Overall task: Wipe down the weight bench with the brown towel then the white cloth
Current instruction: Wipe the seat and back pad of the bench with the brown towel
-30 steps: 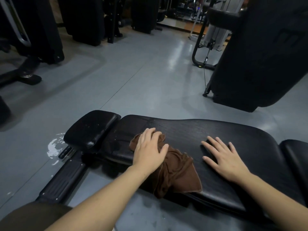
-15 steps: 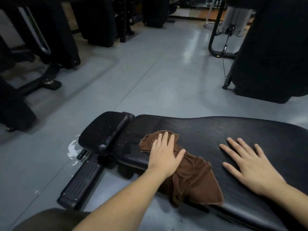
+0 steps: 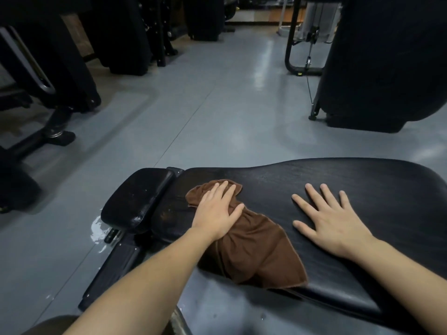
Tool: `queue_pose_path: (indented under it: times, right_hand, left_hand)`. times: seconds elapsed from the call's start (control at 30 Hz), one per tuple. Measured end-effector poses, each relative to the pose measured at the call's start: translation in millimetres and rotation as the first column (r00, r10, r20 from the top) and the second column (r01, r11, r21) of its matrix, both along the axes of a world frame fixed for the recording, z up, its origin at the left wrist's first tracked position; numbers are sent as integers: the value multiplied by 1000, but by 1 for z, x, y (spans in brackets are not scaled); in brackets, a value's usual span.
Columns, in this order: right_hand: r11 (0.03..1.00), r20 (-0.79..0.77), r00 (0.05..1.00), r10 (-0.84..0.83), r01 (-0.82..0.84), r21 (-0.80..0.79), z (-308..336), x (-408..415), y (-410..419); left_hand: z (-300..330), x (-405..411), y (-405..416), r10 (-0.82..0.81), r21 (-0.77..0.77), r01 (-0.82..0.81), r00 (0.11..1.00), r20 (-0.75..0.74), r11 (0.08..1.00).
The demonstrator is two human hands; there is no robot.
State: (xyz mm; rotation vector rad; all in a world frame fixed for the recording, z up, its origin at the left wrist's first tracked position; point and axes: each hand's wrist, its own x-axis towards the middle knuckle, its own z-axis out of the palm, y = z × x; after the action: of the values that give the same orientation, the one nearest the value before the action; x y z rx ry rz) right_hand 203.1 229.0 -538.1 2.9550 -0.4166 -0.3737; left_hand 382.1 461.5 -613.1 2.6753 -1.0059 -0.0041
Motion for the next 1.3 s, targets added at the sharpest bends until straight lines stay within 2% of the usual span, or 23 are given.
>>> queue_pose_path:
  times: [0.13, 0.47, 0.77, 1.1, 1.3]
  right_hand:
    - [998, 7, 999, 45, -45, 44, -8, 21, 18]
    - [997, 29, 996, 78, -79, 14, -20, 34, 29]
    - [997, 20, 998, 63, -63, 31, -16, 33, 30]
    - [998, -5, 999, 46, -46, 30, -10, 32, 33]
    - [999, -13, 999, 45, -45, 16, -13, 33, 32]
  left_hand:
    - [0, 26, 2, 3, 27, -3, 1000, -5, 1000]
    - [1, 95, -13, 87, 125, -76, 992, -89, 989]
    - [4, 57, 15, 44, 136, -32, 996, -82, 990]
    - [2, -32, 56, 194, 117, -183, 977, -91, 976]
    - [1, -13, 53, 213, 97, -198, 962, -170, 975]
